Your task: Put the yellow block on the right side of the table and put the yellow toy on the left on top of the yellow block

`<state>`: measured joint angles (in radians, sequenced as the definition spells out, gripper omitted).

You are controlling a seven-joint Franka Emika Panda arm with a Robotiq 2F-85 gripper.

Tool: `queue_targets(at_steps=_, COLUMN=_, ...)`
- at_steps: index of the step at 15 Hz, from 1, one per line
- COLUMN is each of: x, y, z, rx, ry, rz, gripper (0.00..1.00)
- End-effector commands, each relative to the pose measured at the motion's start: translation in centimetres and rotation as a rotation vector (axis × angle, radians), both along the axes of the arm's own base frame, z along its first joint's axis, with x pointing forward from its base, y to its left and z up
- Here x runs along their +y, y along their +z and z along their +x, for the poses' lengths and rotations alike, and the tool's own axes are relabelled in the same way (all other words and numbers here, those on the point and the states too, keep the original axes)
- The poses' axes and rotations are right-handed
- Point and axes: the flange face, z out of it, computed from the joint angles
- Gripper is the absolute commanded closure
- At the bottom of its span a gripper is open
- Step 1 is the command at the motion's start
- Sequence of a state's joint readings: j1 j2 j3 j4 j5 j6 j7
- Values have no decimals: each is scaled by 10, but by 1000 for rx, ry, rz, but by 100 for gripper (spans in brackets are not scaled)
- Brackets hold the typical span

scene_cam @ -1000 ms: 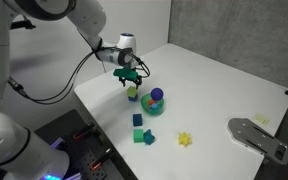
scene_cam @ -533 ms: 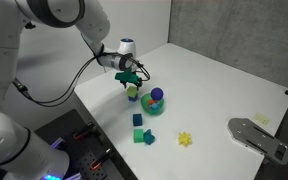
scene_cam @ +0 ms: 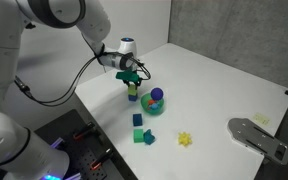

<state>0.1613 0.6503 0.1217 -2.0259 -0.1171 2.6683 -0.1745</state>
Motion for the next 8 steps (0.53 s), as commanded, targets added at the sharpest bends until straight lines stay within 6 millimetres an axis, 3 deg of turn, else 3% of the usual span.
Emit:
queue_targets(at_steps=1, x=-2, y=44, z=8, rx=-36, ry=-8, rz=6, gripper=71)
queue_targets(at_steps=5, x=-20, y=89, z=22, rx=-79, ry=-48, rz=21, gripper=71)
queue_targets(at_steps=8, x=-50, y=118, z=35, rx=-84, ry=-107, rz=31, gripper=71)
